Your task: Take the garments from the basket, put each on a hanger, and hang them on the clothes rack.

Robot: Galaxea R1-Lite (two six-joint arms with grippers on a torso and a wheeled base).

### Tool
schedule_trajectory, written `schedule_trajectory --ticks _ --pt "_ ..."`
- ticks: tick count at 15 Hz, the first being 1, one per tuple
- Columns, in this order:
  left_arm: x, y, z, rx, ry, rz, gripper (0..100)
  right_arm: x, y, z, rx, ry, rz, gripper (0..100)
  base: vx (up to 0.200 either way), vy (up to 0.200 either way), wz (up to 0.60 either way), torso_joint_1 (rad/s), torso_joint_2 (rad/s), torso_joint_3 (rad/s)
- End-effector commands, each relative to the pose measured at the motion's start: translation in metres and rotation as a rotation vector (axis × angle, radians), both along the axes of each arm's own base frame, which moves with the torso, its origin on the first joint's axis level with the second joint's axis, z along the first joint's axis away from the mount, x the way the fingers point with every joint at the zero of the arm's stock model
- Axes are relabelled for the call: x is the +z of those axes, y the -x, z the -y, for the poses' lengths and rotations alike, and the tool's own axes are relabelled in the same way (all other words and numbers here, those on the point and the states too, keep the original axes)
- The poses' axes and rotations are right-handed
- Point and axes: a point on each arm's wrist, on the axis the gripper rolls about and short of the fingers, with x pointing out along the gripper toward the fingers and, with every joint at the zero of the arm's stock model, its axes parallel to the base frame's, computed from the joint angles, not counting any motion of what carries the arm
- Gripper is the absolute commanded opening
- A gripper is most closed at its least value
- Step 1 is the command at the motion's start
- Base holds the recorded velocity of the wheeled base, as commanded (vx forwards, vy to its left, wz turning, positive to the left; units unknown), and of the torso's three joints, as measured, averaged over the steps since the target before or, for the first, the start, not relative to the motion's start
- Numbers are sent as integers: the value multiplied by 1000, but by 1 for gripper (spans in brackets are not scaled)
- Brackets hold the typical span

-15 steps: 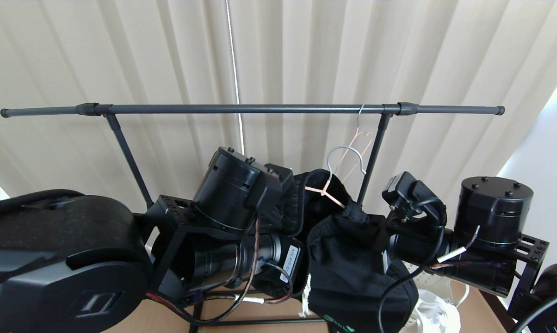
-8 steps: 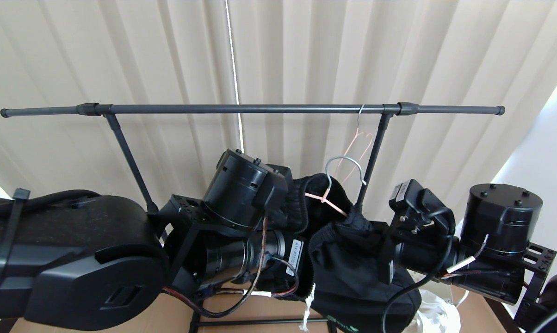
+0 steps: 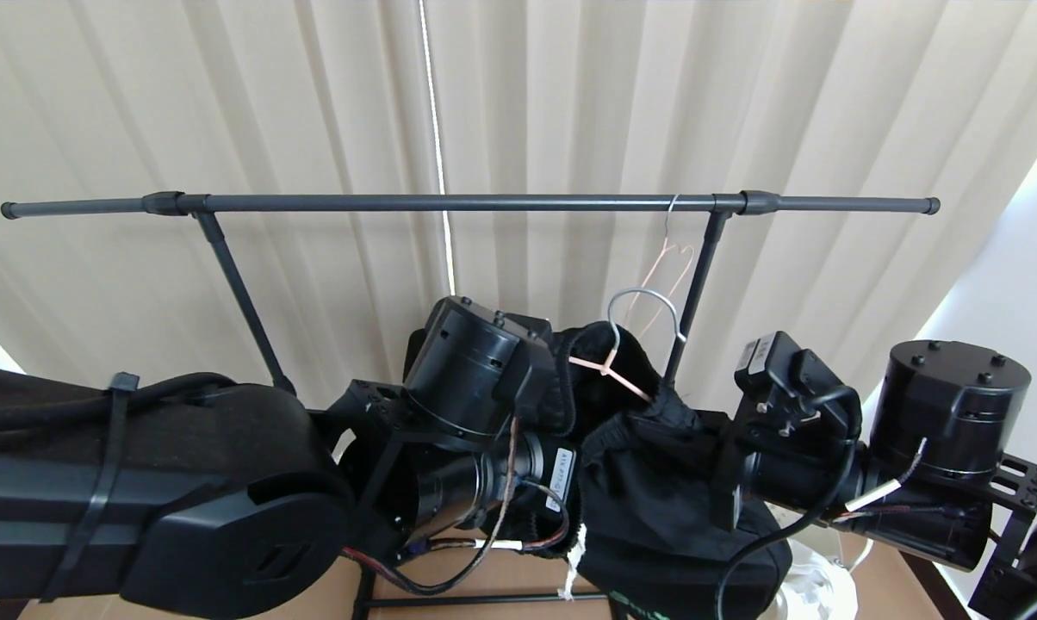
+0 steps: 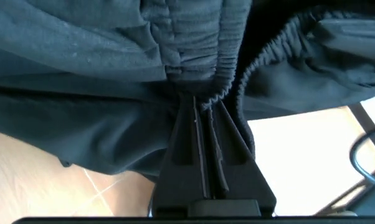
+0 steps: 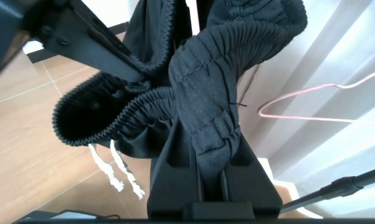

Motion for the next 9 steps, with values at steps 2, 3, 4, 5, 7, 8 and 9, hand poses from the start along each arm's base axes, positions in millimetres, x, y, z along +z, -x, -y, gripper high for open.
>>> schedule_trajectory --ticks 2,3,4,5,7,8,9 --pt "-7 -4 6 14 8 24 100 3 4 1 3 -3 9 0 0 0 0 0 0 0" --pt "-8 -3 9 6 8 24 100 4 5 1 8 -6 13 0 0 0 0 0 0 0" --pt "-8 -3 10 6 8 23 100 4 5 1 9 -7 14 0 0 0 0 0 0 0" --pt "-9 -2 10 2 3 21 100 4 5 1 9 -7 14 0 0 0 0 0 0 0" --pt "-10 3 9 -6 1 17 100 4 4 1 9 -7 14 0 0 0 0 0 0 0" --pt "-8 9 7 -18 0 18 100 4 4 1 9 -8 15 0 0 0 0 0 0 0" --pt "-5 22 1 -42 -3 20 100 4 4 0 11 -7 12 0 0 0 0 0 0 0"
